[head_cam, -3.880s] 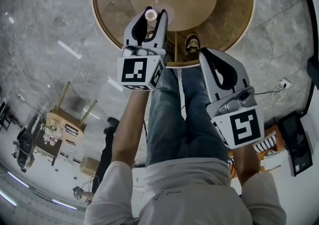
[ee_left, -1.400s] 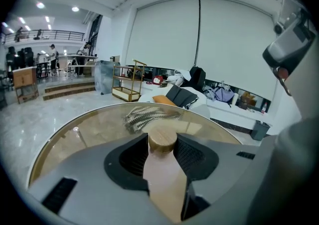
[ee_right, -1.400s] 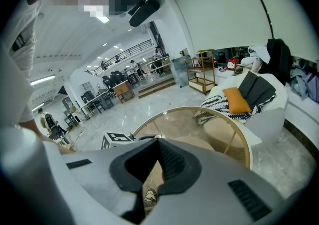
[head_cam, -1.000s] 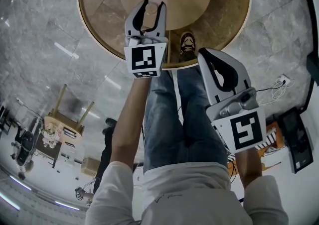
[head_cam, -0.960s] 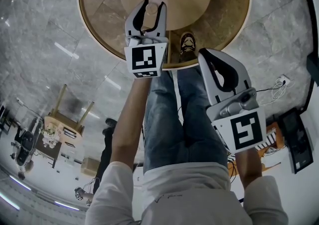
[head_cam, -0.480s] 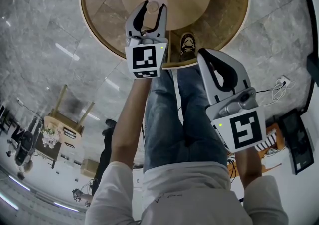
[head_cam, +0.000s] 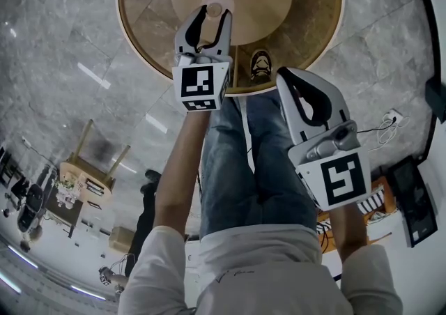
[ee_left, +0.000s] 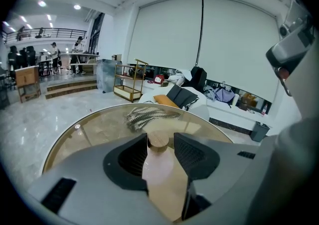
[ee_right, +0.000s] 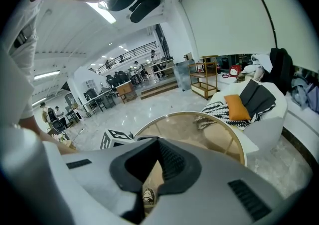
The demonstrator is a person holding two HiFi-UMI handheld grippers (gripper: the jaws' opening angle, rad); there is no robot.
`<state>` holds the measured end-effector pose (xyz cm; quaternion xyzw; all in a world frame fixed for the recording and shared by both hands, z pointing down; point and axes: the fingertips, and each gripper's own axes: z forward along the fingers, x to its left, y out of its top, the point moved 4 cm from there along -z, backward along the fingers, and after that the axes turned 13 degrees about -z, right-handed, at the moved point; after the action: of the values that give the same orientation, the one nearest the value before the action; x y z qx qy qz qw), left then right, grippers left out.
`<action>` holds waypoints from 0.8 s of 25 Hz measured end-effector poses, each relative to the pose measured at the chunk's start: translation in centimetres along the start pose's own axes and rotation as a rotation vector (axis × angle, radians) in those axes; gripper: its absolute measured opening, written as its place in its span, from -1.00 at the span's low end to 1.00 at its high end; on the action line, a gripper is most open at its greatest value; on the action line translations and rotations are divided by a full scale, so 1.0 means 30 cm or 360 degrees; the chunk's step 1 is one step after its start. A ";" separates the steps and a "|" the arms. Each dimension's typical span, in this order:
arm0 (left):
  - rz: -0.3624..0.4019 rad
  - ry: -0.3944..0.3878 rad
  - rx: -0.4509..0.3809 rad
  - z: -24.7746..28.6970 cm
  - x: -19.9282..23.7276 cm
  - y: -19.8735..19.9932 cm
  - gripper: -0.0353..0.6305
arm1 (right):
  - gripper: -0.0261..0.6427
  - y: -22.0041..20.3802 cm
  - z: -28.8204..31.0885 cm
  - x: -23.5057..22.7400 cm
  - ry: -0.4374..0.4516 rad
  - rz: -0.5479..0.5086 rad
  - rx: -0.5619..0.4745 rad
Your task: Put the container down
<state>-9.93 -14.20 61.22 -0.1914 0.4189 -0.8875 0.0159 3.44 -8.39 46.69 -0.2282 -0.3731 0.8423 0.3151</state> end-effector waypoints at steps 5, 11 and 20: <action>-0.0005 0.0007 -0.0027 -0.021 -0.007 0.020 -0.38 | -0.88 0.009 -0.014 0.015 0.0025 -0.0034 -0.0007; -0.0028 0.0014 -0.0043 -0.051 -0.021 0.043 -0.38 | -0.88 0.029 -0.030 0.019 0.0050 -0.0065 -0.0011; -0.0069 0.0040 -0.0082 -0.090 -0.059 0.090 -0.38 | -0.88 0.080 -0.069 0.009 0.0071 -0.0121 -0.0027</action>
<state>-9.59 -13.60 57.06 -0.1895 0.4376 -0.8789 -0.0136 3.67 -8.45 43.51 -0.2351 -0.3816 0.8212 0.3532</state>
